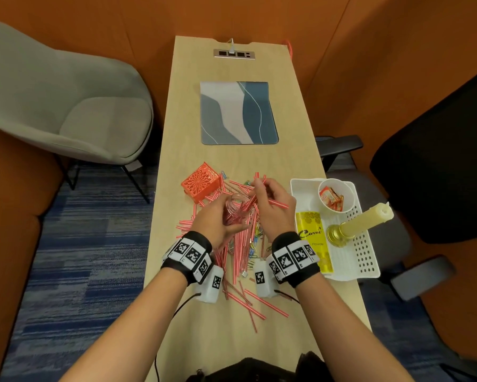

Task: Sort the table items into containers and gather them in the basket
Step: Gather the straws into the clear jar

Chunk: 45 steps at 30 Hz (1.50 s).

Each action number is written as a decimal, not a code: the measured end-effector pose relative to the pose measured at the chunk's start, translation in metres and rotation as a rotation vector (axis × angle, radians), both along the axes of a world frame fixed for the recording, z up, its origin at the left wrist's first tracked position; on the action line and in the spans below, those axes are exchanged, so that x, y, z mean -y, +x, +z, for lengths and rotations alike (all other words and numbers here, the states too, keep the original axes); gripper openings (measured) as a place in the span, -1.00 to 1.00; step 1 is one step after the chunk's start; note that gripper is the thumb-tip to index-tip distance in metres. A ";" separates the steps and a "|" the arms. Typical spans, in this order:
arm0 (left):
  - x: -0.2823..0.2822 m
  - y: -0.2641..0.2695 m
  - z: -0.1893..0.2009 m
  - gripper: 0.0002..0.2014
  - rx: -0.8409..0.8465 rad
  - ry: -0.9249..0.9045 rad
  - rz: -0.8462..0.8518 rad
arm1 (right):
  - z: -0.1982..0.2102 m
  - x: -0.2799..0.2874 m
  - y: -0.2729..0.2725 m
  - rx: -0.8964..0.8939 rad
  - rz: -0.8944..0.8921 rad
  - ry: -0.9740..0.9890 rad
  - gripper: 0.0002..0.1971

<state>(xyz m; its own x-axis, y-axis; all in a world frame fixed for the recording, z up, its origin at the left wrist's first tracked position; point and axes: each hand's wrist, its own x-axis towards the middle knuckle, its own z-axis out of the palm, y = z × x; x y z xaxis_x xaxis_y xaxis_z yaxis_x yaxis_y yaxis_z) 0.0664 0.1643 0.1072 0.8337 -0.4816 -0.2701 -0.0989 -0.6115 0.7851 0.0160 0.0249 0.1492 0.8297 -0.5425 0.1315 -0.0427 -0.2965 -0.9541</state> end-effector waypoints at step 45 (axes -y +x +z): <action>-0.023 0.009 -0.017 -0.03 -0.025 -0.036 -0.170 | 0.008 0.004 0.037 -0.359 0.555 -0.134 -0.74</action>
